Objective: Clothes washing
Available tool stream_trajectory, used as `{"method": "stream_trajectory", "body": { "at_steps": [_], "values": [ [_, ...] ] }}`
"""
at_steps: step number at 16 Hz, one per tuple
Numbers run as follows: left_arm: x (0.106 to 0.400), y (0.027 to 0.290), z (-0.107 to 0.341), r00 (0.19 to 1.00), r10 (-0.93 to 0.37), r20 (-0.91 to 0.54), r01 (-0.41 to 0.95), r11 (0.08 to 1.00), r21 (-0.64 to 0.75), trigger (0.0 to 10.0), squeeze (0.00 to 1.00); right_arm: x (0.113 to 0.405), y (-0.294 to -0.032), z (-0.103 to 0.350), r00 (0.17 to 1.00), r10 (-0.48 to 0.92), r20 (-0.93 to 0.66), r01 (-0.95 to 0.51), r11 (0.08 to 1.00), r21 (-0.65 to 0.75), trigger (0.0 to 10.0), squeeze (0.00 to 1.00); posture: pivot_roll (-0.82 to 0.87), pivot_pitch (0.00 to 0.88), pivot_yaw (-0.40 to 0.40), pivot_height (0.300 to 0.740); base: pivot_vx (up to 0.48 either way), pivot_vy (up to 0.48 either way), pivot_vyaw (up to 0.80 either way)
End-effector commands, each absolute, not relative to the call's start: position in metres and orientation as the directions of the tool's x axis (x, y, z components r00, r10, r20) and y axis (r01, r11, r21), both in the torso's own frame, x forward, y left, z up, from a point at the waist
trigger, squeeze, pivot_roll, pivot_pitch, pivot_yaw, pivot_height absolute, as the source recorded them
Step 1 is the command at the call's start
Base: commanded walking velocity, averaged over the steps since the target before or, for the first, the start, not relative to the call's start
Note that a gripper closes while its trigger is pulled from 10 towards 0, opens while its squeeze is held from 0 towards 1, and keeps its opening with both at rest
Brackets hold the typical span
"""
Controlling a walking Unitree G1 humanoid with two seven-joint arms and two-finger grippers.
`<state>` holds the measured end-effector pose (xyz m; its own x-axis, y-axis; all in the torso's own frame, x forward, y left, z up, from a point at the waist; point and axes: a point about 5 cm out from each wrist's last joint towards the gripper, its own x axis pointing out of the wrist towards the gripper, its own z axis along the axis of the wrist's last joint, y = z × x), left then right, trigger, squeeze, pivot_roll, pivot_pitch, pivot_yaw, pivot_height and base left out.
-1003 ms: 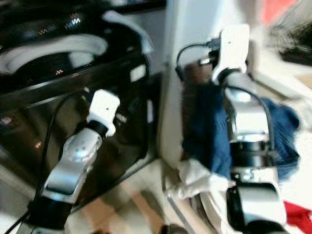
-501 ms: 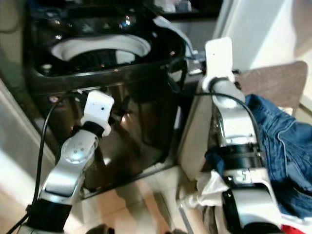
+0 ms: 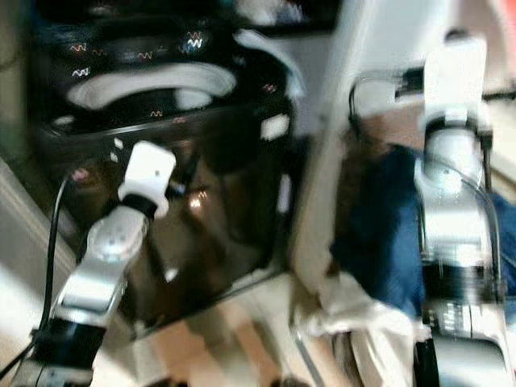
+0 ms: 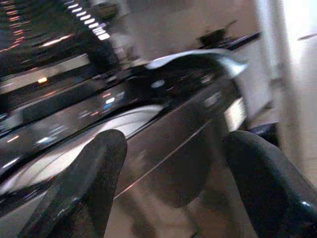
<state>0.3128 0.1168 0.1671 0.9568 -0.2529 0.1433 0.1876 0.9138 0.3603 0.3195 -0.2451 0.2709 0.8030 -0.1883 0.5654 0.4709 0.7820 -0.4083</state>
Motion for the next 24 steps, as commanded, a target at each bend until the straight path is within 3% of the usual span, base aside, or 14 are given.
{"method": "stream_trajectory", "body": {
  "at_steps": [1, 5, 8, 12, 15, 20, 23, 24],
  "values": [
    [0.316, 0.108, 0.168, 0.946, -0.292, 0.143, 0.226, 0.906, 0.358, 10.0, 0.0, 0.313, -0.236, 0.273, 0.778, -0.163, 0.607, 0.479, 0.779, -0.405, 10.0, 0.0, -0.17, 0.0, 0.027, 0.723, 0.0, 0.0, -0.75],
    [0.32, 0.103, 0.158, 0.938, -0.329, 0.11, 0.276, 0.9, 0.339, 10.0, 0.0, 0.301, -0.222, 0.241, 0.816, -0.164, 0.555, 0.444, 0.792, -0.419, 10.0, 0.0, -0.19, 0.0, 0.048, 0.723, 0.0, 0.0, -0.76],
    [0.323, 0.106, 0.156, 0.936, -0.336, 0.105, 0.284, 0.896, 0.342, 10.0, 0.0, 0.292, -0.221, 0.243, 0.783, -0.134, 0.607, 0.481, 0.75, -0.455, 10.0, 0.0, -0.21, 0.0, 0.069, 0.723, 0.0, 0.0, -0.76],
    [0.334, 0.115, 0.164, 0.928, -0.352, 0.122, 0.274, 0.867, 0.416, 10.0, 0.0, 0.272, -0.23, 0.216, 0.817, -0.176, 0.549, 0.485, 0.726, -0.489, 10.0, 0.0, -0.22, 0.0, 0.067, 0.723, 0.0, 0.0, -0.75],
    [0.352, 0.128, 0.187, 0.925, -0.362, 0.116, 0.263, 0.83, 0.492, 10.0, 0.0, 0.244, -0.258, 0.164, 0.888, -0.252, 0.385, 0.441, 0.703, -0.557, 10.0, 0.0, -0.25, 0.0, 0.07, 0.723, 0.0, 0.0, -0.7],
    [0.384, 0.13, 0.253, 0.907, -0.402, 0.126, 0.253, 0.759, 0.599, 10.0, 0.0, 0.237, -0.254, 0.151, 0.91, -0.26, 0.324, 0.408, 0.71, -0.574, 10.0, 0.0, -0.27, 0.019, 0.095, 0.723, 0.0, 0.0, -0.12],
    [0.391, 0.14, 0.275, 0.836, -0.543, 0.078, 0.316, 0.593, 0.74, 10.0, 0.0, 0.233, -0.253, 0.147, 0.916, -0.251, 0.311, 0.392, 0.716, -0.577, 10.0, 0.0, -0.28, 0.035, 0.105, 0.723, 0.0, 0.0, 0.0],
    [0.391, 0.147, 0.294, 0.791, -0.611, 0.004, 0.309, 0.406, 0.86, 10.0, 0.0, 0.232, -0.252, 0.146, 0.919, -0.249, 0.306, 0.387, 0.719, -0.576, 10.0, 0.0, -0.28, 0.042, 0.124, 0.723, 0.0, 0.0, 0.0]
  ]
}}
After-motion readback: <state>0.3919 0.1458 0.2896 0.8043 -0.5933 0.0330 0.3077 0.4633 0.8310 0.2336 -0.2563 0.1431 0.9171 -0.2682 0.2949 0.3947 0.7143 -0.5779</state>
